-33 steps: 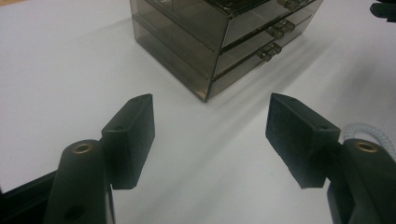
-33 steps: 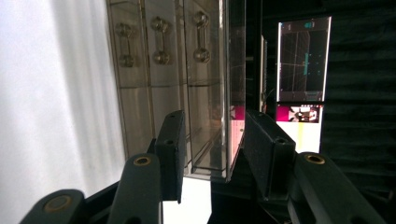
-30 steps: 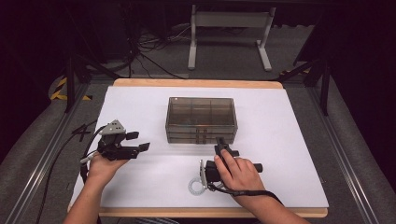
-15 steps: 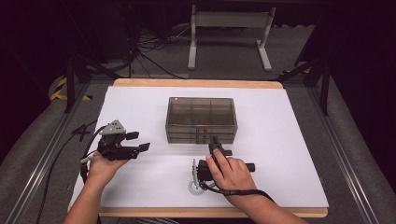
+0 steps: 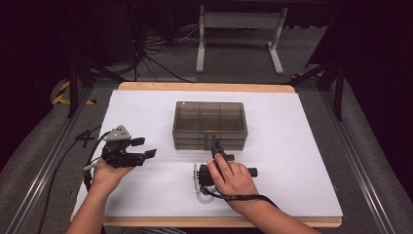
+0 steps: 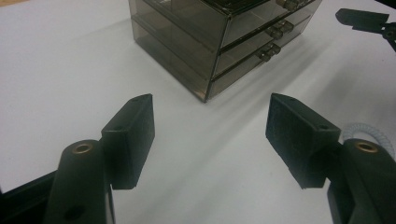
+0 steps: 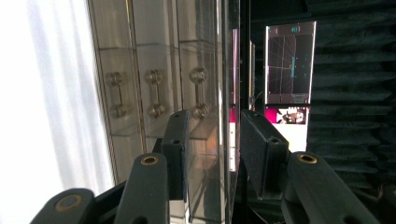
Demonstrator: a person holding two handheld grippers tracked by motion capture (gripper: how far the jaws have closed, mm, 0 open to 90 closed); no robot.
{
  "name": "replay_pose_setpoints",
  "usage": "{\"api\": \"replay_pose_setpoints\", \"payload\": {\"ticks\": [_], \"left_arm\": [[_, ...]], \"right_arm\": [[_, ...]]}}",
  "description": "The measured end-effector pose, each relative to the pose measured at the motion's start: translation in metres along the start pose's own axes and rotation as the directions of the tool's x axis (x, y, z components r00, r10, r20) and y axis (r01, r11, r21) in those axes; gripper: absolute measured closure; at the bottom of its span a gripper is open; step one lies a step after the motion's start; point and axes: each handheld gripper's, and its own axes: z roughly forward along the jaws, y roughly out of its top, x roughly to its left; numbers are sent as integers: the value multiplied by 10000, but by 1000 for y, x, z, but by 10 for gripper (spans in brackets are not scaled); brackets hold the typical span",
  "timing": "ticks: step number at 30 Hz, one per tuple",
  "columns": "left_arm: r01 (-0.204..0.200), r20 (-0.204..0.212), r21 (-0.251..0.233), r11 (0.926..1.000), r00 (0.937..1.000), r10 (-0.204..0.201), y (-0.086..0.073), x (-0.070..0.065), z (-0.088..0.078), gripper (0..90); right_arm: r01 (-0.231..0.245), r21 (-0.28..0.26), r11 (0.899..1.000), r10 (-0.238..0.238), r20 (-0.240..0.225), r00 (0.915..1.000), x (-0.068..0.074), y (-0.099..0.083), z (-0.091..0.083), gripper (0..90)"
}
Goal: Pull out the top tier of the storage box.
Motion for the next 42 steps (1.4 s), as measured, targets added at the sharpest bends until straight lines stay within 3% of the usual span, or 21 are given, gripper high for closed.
{"api": "replay_pose_setpoints", "payload": {"ticks": [20, 29, 39, 42], "left_arm": [[-30, 9, -26, 10000, 10000, 30, 0, 0, 0, 333], [-27, 23, 17, 10000, 10000, 27, -1, 0, 0, 333], [-34, 41, 34, 10000, 10000, 34, -1, 0, 0, 333], [-47, 110, 69, 10000, 9999, 47, -1, 0, 2, 333]], "right_arm": [[431, -118, 9990, -427, 331, 9985, 13, 15, 22, 658], [502, 167, 9986, -509, 391, 9979, 15, 15, 36, 673], [631, 250, 9977, -642, 465, 9968, 18, 15, 41, 711], [546, 217, 9983, -557, 585, 9967, 17, 15, 41, 759]]}}
